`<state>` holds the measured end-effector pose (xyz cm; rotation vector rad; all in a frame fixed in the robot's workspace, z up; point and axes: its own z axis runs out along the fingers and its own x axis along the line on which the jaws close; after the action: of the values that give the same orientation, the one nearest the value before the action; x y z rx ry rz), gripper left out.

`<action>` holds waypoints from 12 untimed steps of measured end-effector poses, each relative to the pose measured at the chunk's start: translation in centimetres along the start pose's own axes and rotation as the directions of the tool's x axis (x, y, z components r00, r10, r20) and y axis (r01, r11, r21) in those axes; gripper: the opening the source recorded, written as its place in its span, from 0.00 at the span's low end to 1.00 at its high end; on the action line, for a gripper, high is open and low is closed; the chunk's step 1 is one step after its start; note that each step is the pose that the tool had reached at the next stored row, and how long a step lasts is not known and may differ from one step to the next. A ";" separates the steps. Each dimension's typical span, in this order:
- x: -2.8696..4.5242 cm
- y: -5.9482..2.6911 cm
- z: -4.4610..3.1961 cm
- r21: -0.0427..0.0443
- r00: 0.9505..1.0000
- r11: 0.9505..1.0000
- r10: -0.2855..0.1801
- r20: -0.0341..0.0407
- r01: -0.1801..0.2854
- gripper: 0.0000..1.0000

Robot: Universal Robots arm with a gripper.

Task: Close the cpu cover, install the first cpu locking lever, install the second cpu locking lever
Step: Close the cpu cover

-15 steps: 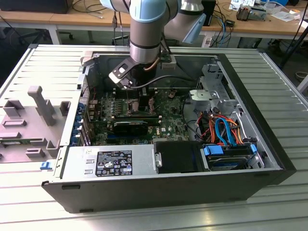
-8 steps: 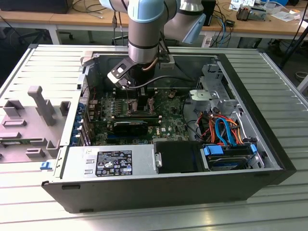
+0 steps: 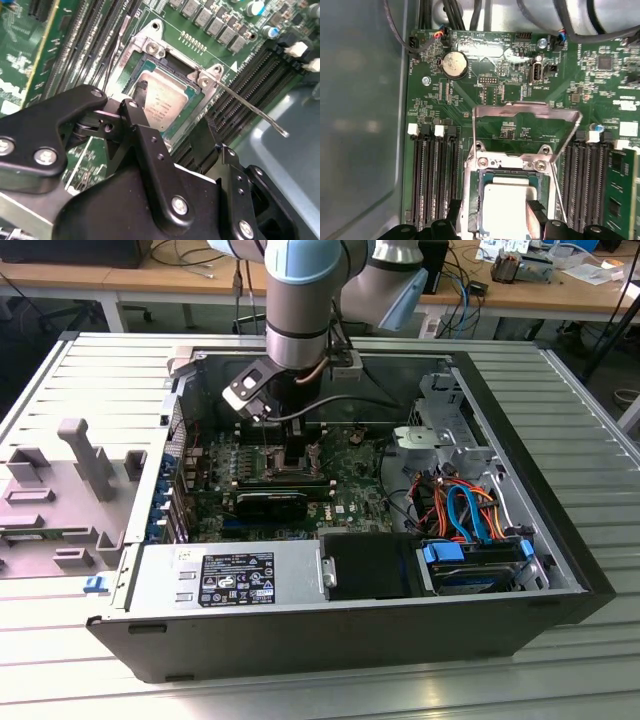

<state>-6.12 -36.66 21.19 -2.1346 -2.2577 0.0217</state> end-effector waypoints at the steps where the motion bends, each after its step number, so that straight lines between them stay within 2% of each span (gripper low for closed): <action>1: 0.01 -0.02 -0.46 0.000 1.000 1.000 0.000 0.000 0.000 0.62; 4: 0.09 -0.02 -1.04 0.000 1.000 1.000 0.000 -0.001 0.000 0.60; 9: 0.12 -0.05 -2.22 0.000 1.000 1.000 0.000 -0.003 0.000 0.29; 10: 0.12 -0.04 -2.34 0.000 1.000 1.000 0.000 -0.003 0.000 0.29; 11: 0.11 0.05 -2.39 0.000 1.000 1.000 -0.001 -0.004 0.001 0.17; 12: 0.06 0.19 -2.39 0.002 1.000 1.000 -0.001 -0.004 0.001 0.11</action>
<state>-5.85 -36.63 23.57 -2.1306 -2.2557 0.0198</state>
